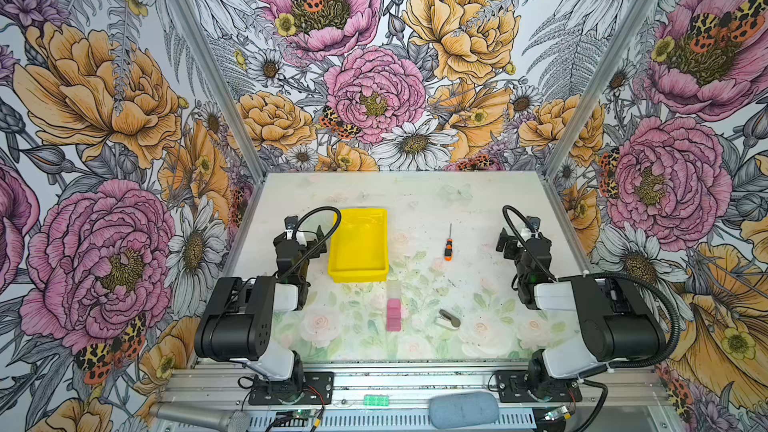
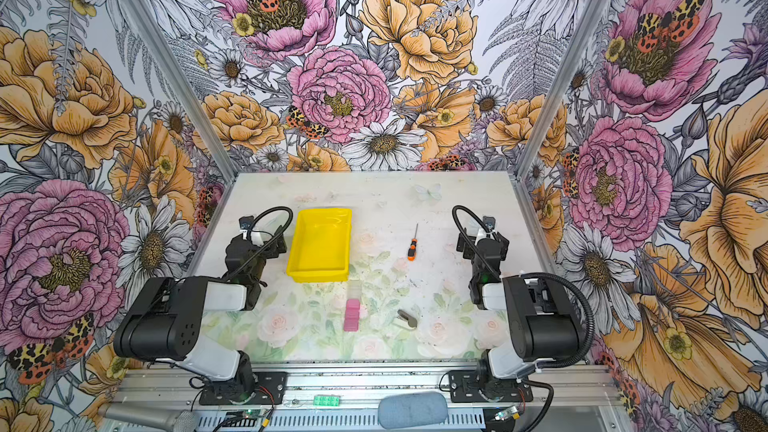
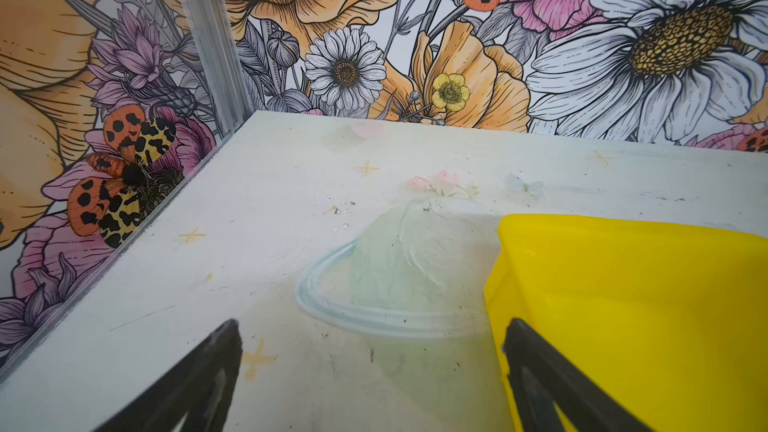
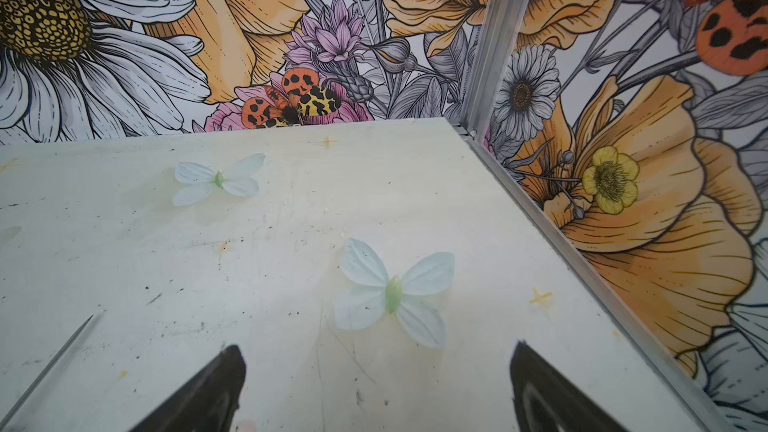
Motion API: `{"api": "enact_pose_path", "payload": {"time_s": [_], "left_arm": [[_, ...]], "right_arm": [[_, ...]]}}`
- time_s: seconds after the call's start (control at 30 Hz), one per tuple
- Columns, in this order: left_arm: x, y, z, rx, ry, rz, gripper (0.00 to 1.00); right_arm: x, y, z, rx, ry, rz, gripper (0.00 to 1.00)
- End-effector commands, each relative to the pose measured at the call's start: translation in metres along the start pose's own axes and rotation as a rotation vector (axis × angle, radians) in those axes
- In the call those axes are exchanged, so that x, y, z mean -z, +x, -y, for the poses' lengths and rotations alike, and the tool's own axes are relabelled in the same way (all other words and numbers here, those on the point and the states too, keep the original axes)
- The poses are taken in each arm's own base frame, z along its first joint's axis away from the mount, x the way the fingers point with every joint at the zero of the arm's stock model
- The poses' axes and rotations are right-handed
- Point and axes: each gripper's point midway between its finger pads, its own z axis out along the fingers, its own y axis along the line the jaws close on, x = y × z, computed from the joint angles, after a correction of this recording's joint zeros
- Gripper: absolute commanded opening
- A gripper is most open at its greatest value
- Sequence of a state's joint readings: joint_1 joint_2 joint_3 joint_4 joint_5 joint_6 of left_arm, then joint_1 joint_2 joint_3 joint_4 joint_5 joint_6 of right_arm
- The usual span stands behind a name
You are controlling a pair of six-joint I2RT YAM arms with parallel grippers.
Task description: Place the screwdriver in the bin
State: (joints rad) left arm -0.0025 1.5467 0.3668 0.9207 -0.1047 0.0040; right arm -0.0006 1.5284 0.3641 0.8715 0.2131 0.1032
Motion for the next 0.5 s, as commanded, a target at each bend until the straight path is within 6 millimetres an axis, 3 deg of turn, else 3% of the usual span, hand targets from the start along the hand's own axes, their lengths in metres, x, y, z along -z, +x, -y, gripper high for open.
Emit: {"api": "enact_pose_path", "payload": {"time_s": [0.0, 0.47], "left_arm": [[-0.0025, -0.0071, -0.0002, -0.011, -0.002, 0.02, 0.99], [-0.0024, -0.0068, 0.0, -0.011, -0.001, 0.019, 0.99]], "right_arm": [[-0.004, -0.0087, -0.0018, -0.002, -0.006, 0.021, 1.0], [-0.0031, -0.0086, -0.001, -0.007, -0.008, 0.023, 0.99]]}}
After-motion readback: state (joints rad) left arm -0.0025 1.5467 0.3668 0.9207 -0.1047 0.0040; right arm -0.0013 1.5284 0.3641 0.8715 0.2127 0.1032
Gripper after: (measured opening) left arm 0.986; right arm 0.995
